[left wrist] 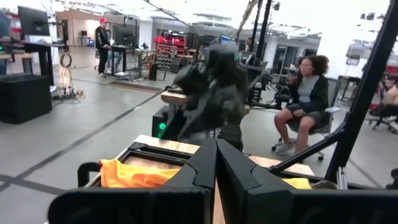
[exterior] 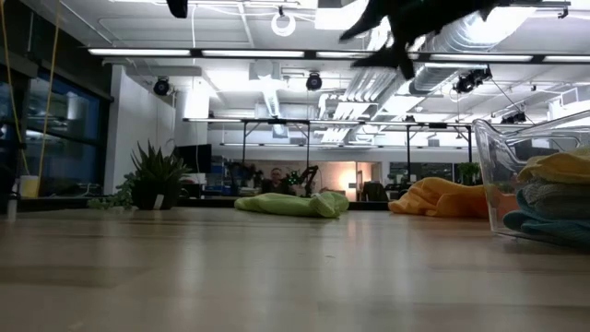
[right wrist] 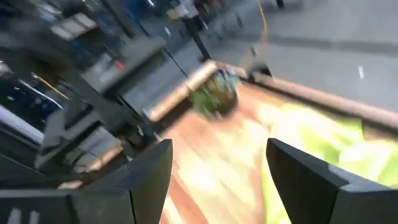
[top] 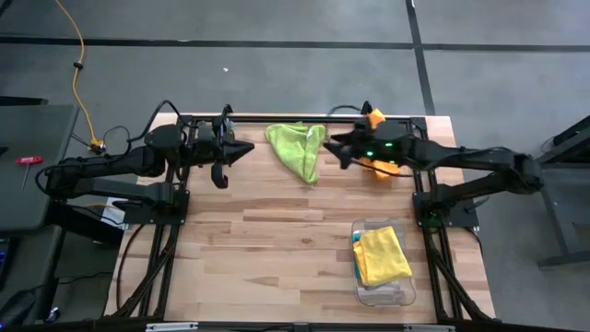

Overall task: Fold microfiber towels
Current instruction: Fold the green microfiber cloth

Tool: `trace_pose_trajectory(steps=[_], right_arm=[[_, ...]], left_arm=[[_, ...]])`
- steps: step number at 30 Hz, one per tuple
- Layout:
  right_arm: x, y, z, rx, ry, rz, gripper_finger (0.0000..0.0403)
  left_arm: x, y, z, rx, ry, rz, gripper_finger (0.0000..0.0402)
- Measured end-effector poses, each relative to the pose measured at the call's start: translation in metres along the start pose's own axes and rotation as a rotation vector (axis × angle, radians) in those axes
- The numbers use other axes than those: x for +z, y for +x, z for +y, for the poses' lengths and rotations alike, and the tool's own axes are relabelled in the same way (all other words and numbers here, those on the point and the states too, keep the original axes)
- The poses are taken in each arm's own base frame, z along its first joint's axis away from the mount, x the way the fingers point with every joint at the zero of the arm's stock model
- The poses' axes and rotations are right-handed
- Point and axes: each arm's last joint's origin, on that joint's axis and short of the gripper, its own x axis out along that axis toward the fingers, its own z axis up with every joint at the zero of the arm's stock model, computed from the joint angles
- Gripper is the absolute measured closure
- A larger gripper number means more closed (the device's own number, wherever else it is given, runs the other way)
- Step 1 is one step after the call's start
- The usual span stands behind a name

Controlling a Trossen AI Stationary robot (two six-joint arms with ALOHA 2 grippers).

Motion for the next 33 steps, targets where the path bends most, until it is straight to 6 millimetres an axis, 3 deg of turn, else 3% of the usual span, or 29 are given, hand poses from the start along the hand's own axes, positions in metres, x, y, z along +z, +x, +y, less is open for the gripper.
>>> trace_pose_trajectory(steps=[6,16,20,25,31,33], right_arm=[[-0.036,0.063,-0.019,-0.18,0.092,0.239,0.0151],[-0.071,0.162,-0.069,-0.512,0.088,0.547,0.0162],[-0.075,0.192,-0.081,-0.554,0.092,0.58,0.0228],[-0.069,0.216,-0.082,-0.561,0.062,0.539,0.0375],[-0.089,0.235,-0.092,-0.557,0.08,0.62,0.039],[-0.096,0.241,-0.086,-0.494,0.091,0.65,0.0399]], left_arm=[[0.0,0.0,0.0,0.005,-0.006,0.0,0.0401],[0.0,0.0,0.0,0.004,-0.01,-0.001,0.0401],[0.0,0.0,0.0,0.004,-0.024,-0.001,0.0402],[0.0,0.0,0.0,0.005,-0.037,0.0,0.0401],[-0.002,0.0,0.0,0.007,-0.07,0.018,0.0402],[-0.002,0.0,0.0,0.008,-0.07,0.023,0.0402]])
